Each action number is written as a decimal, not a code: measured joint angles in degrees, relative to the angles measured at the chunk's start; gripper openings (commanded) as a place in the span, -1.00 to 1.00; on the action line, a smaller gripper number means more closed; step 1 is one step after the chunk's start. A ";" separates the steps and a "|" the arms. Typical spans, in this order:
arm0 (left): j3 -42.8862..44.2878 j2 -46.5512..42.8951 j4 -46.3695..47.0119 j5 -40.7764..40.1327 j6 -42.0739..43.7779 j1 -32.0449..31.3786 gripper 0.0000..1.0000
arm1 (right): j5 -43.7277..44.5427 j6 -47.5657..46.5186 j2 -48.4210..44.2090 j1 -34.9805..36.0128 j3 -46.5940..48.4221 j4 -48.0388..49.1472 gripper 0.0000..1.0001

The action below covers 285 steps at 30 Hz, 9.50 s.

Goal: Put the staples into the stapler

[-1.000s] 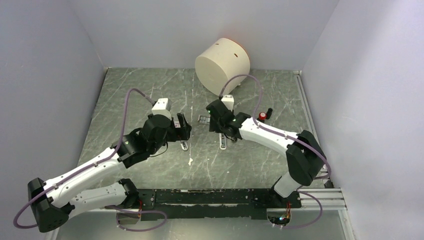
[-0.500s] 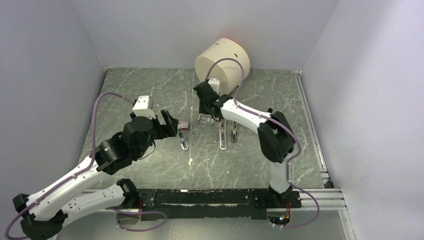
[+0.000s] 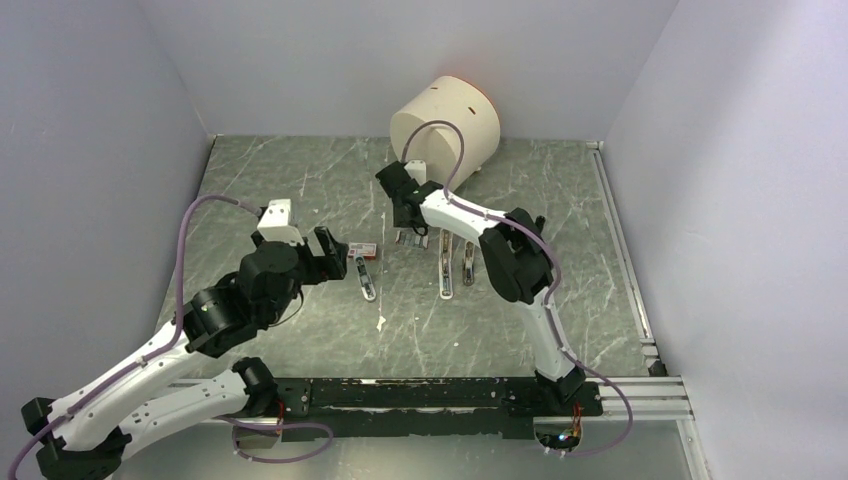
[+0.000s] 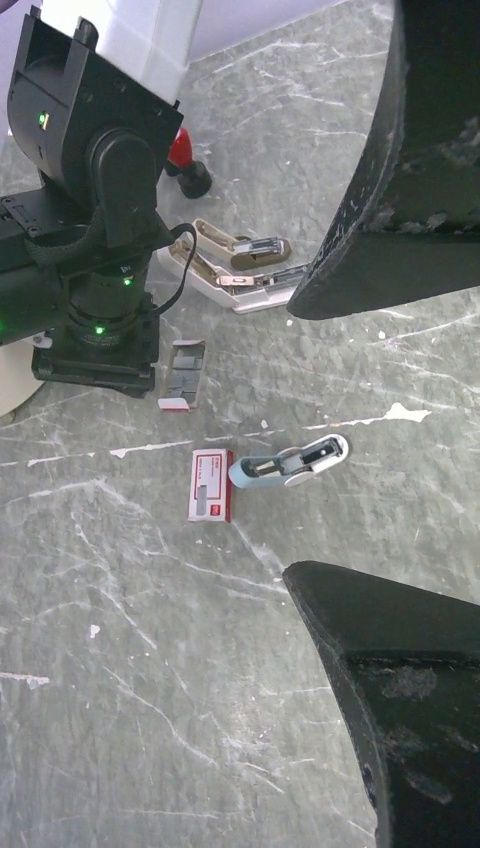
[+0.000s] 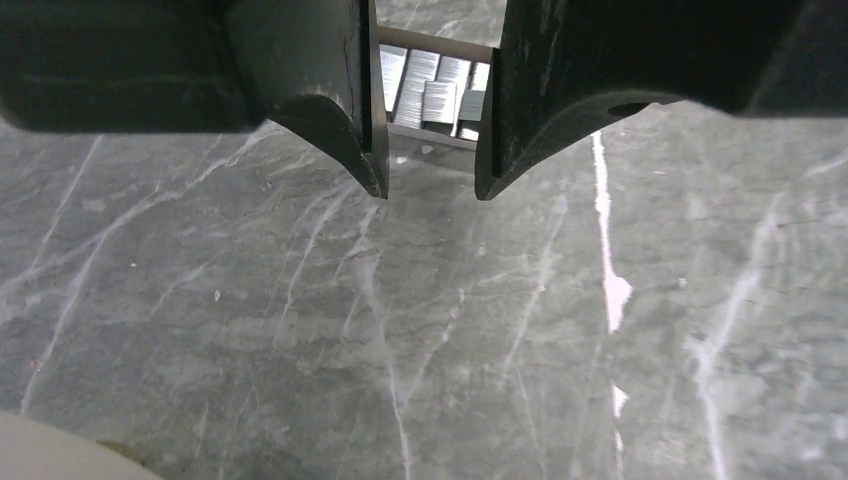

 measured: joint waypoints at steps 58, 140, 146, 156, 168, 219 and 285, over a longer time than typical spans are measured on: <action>-1.95 3.19 0.04 1.11 0.17 0.00 0.91 | 0.98 1.68 -5.97 3.50 -7.74 -7.82 -0.42; -2.69 2.56 0.42 1.22 0.17 0.00 0.91 | -2.80 6.49 -10.29 7.63 -15.58 -8.79 -0.43; -2.69 2.38 0.42 1.22 0.17 0.00 0.91 | -2.89 6.56 -10.25 7.63 -15.58 -8.74 -0.41; -2.71 2.34 0.42 1.22 0.17 0.00 0.92 | -3.28 6.69 -10.25 7.63 -15.69 -8.33 -0.34; -2.71 2.34 0.42 1.22 0.17 0.00 0.92 | -3.26 7.21 -10.25 7.61 -16.04 -7.72 -0.53; -2.95 2.84 0.39 1.18 0.15 0.00 0.92 | -2.67 -0.96 -13.16 3.10 -21.46 2.45 -0.41; -2.97 2.45 0.39 1.16 0.11 0.00 0.92 | -13.44 -8.98 -16.46 9.70 -23.82 -2.78 -0.16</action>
